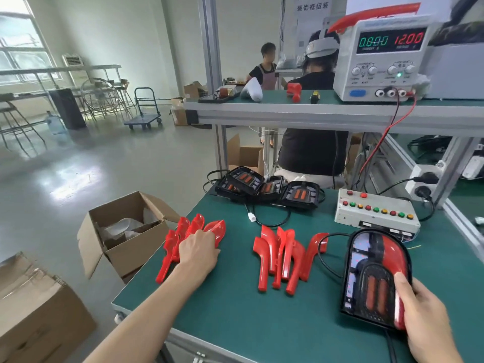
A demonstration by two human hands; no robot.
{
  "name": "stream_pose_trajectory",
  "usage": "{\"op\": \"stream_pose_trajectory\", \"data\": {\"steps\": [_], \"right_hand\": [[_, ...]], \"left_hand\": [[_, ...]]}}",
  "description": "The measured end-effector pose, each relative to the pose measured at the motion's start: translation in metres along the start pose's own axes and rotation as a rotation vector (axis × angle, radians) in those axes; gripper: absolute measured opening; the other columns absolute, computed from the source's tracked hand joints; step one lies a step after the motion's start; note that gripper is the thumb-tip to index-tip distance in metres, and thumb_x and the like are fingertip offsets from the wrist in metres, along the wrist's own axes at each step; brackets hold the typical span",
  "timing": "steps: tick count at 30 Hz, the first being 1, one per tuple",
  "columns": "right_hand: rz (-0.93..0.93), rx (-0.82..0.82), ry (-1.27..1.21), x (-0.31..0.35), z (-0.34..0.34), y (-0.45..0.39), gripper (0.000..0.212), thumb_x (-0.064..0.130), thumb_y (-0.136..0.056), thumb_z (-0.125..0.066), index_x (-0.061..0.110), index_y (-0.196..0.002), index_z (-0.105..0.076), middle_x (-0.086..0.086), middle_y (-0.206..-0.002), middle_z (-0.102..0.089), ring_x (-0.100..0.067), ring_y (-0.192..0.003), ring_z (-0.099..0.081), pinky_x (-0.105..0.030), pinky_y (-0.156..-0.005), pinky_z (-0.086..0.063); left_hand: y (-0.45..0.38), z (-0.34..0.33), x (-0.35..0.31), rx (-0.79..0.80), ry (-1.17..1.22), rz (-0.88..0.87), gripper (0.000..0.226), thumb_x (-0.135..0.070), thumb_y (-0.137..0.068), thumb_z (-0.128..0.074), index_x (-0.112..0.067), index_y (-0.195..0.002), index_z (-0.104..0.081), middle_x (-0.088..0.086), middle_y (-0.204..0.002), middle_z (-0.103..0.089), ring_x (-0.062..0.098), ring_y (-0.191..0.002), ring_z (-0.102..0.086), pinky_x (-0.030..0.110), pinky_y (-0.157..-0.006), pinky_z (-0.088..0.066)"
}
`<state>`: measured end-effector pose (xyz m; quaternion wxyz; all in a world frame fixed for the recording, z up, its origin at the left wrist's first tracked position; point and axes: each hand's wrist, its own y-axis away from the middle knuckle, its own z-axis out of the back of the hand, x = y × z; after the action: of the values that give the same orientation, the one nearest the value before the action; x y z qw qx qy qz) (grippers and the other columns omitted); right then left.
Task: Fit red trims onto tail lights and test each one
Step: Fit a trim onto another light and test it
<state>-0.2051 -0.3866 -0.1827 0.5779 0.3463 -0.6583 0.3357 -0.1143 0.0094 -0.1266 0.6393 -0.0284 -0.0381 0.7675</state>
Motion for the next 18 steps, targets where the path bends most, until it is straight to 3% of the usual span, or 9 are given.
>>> {"op": "stream_pose_trajectory", "data": {"steps": [7,9,12,14,18], "right_hand": [[-0.023,0.000,0.008,-0.002,0.000,-0.002,0.017,0.023,-0.101,-0.060,0.015,-0.112,-0.071,0.015,-0.073,-0.076,0.009,-0.062,-0.068,-0.007,-0.057,-0.052],[-0.022,0.001,0.006,-0.002,0.000,-0.003,0.018,0.025,-0.101,-0.061,0.017,-0.113,-0.071,0.013,-0.082,-0.075,0.009,-0.064,-0.068,-0.015,-0.060,-0.055],[-0.025,0.021,-0.005,-0.002,0.002,-0.003,0.019,0.027,-0.100,-0.062,0.018,-0.111,-0.073,0.009,-0.084,-0.079,0.002,-0.070,-0.072,-0.013,-0.061,-0.056],[-0.039,0.050,-0.016,-0.002,0.003,-0.002,0.020,0.029,-0.100,-0.062,0.016,-0.109,-0.075,0.005,-0.089,-0.080,-0.007,-0.078,-0.076,-0.013,-0.062,-0.057],[-0.039,0.079,-0.015,0.000,0.003,0.001,0.023,0.033,-0.100,-0.060,0.020,-0.103,-0.078,-0.001,-0.094,-0.081,-0.016,-0.086,-0.077,-0.014,-0.062,-0.056]], "left_hand": [[0.003,0.001,-0.011,0.034,-0.070,-0.013,0.023,-0.007,-0.093,-0.056,-0.012,-0.114,-0.063,0.007,-0.108,-0.071,0.031,-0.101,-0.070,0.035,-0.067,-0.041],[0.008,0.004,-0.016,0.010,-0.005,-0.028,0.022,-0.004,-0.090,-0.055,-0.013,-0.109,-0.061,0.006,-0.107,-0.071,0.030,-0.100,-0.070,0.034,-0.067,-0.041],[0.015,0.006,-0.020,-0.069,0.116,-0.068,0.015,-0.004,-0.089,-0.052,-0.018,-0.093,-0.053,0.003,-0.098,-0.069,0.030,-0.091,-0.068,0.034,-0.066,-0.039],[0.018,0.005,-0.020,-0.157,0.314,-0.057,0.014,-0.007,-0.092,-0.052,-0.018,-0.094,-0.059,0.002,-0.092,-0.069,0.029,-0.086,-0.068,0.034,-0.065,-0.040],[0.033,0.011,-0.041,-0.169,0.962,0.044,0.022,-0.013,-0.099,-0.049,-0.025,-0.088,-0.064,0.001,-0.064,-0.070,0.001,-0.056,-0.063,0.027,-0.055,-0.042]]}}
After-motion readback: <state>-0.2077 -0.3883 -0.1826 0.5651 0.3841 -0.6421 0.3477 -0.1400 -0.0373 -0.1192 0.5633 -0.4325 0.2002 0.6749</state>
